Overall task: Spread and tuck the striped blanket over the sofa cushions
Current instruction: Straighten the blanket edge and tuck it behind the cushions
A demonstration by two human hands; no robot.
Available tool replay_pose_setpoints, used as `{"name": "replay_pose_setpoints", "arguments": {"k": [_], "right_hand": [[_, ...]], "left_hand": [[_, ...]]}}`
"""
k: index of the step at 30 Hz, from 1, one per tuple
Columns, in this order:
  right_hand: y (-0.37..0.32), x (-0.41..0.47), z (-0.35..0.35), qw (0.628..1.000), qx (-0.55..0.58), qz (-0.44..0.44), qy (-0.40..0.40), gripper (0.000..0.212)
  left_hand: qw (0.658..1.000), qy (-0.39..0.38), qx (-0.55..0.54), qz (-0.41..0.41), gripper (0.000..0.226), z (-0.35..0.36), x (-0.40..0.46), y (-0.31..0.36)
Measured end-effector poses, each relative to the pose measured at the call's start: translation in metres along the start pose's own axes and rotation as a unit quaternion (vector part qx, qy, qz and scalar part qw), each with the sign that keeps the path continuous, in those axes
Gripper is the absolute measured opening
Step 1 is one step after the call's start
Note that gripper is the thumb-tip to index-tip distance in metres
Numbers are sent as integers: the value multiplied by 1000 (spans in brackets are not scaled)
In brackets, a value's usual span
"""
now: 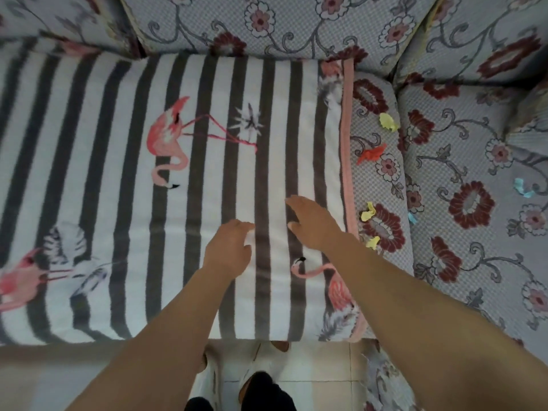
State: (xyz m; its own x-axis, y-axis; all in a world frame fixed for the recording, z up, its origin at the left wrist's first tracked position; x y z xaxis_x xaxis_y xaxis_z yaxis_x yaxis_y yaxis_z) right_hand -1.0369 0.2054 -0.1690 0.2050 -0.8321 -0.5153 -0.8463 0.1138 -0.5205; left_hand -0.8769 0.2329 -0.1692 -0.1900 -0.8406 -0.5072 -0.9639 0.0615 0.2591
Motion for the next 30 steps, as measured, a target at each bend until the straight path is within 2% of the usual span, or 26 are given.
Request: {"name": "replay_pose_setpoints", "arguments": {"k": [5, 9, 11, 14, 19, 21, 23, 27, 30], "right_hand": [[-72, 3, 57, 992, -25, -112, -56, 41], [-143, -2, 132, 972, -31, -180, -148, 26], [-158, -5, 151, 966, -53, -189, -165, 24], [-186, -5, 194, 957, -131, -203, -162, 35], [-206, -5, 229, 943, -240, -201, -110, 38], [-208, -5, 231, 940, -258, -197, -108, 37], [-207, -8, 234, 935, -265, -199, -126, 33], [-207, -17, 244, 926, -247, -187, -216, 10], [-209, -18, 241, 933, -229, -161, -228, 11]], "left_hand": [[998, -13, 7, -68, 46, 6, -29, -83], [989, -12, 22, -145, 45, 16, -67, -171], [988, -26, 65, -138, 39, 23, -75, -188], [984, -42, 115, -131, 36, 38, -94, -229], [973, -17, 211, -93, 26, 53, -104, -254], [975, 6, 212, -72, 27, 54, -103, -250], [977, 14, 209, -42, 32, 56, -104, -247], [975, -13, 222, 7, 36, 60, -116, -244], [978, -16, 208, 12, 33, 59, -124, -248]]}}
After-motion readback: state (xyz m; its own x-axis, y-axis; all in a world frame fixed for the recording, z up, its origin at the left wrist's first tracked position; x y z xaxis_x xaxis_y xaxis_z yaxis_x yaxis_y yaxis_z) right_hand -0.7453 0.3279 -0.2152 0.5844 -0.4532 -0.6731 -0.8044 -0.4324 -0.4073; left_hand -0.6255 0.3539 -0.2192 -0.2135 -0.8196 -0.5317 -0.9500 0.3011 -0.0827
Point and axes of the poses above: each hand's wrist, its own x-axis towards the middle knuckle, its own z-axis out of the palm, y = z × x, the point moved 9 cm from there along x, towards the middle knuckle, and after that the axes turned 13 degrees about x, right-handed, at the moved point
